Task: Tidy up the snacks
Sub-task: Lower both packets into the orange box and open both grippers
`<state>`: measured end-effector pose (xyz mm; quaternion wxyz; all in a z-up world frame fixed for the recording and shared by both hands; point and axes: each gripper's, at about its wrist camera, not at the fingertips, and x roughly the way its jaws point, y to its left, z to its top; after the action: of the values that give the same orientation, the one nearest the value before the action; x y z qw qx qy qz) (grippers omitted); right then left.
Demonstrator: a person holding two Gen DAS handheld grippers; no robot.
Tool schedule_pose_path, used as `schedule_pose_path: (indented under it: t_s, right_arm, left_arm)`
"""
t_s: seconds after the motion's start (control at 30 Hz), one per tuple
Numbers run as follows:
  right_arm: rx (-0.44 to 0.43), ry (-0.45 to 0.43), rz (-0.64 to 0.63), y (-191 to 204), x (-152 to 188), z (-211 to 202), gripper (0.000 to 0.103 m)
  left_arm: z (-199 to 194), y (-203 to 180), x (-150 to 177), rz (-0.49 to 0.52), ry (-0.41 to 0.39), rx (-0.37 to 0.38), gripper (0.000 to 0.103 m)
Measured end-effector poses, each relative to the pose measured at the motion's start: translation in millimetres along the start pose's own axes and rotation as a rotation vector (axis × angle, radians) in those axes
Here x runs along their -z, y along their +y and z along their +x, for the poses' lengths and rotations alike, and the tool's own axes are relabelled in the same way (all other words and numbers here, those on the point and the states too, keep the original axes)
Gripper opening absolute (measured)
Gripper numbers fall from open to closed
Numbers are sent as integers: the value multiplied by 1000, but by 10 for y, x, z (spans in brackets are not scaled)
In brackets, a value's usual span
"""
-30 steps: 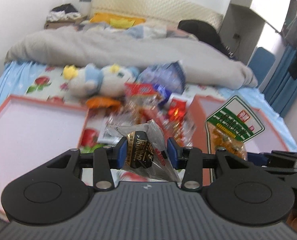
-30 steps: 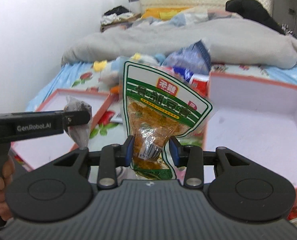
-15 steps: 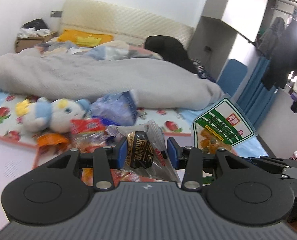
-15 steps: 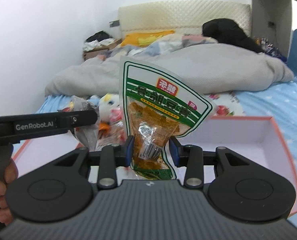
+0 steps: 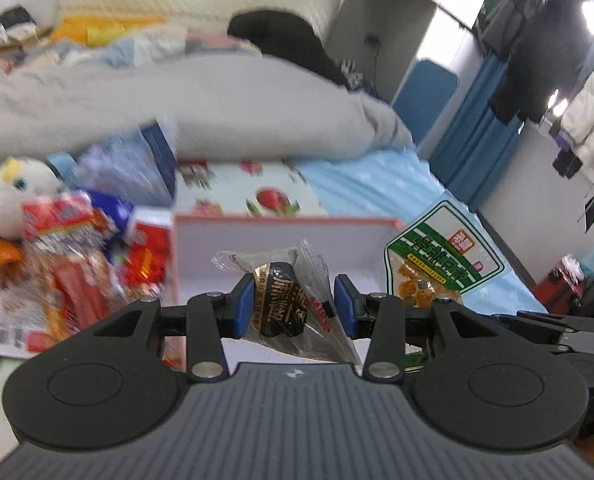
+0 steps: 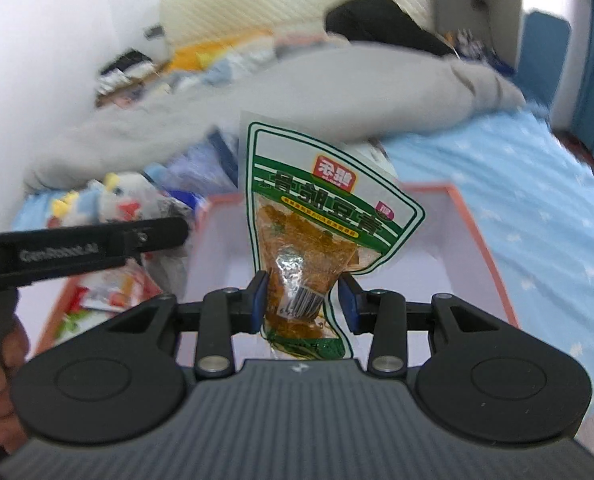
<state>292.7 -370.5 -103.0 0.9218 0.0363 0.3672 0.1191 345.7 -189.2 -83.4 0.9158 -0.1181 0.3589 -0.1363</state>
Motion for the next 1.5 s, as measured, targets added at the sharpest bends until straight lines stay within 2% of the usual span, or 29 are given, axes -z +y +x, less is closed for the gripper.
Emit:
schedule_pose_path:
  t_s: [0.23,0.43,0.5,0.53,0.57,0.63,0.7,0.93,1.5]
  right_arm:
    - [9,113,18,-278,167,392,41]
    - [-17,182,41,-357,237,699,43]
    - [-22,190,56,-377,241,758,46]
    - [-22,192,67,-400,242,770,52]
    - [-21,195,76,-418,245,777,61]
    - [-34,190,83,-431,250,770,66]
    - [-46,183,84,-449,240,738,65]
    - [-54,123,90,-405,176,475,65]
    - [-66,-90,88,36,102,-590,65]
  left_arm:
    - [624,-29,157,-11,143,-1,48]
    - [937,12,256,-12,221,-11,48]
    - [975,40,268,-20,231,-4,49]
    - [978,50,264,-21,232,0,49]
    - [974,54,256,-17,226,5,49]
    - [939,54,222,-5,200,4,54]
    - [895,37,177,8,185,4,61]
    - [605,-40,60,25,132,2,61]
    - [-702,-136,-6,74,-58,13,61]
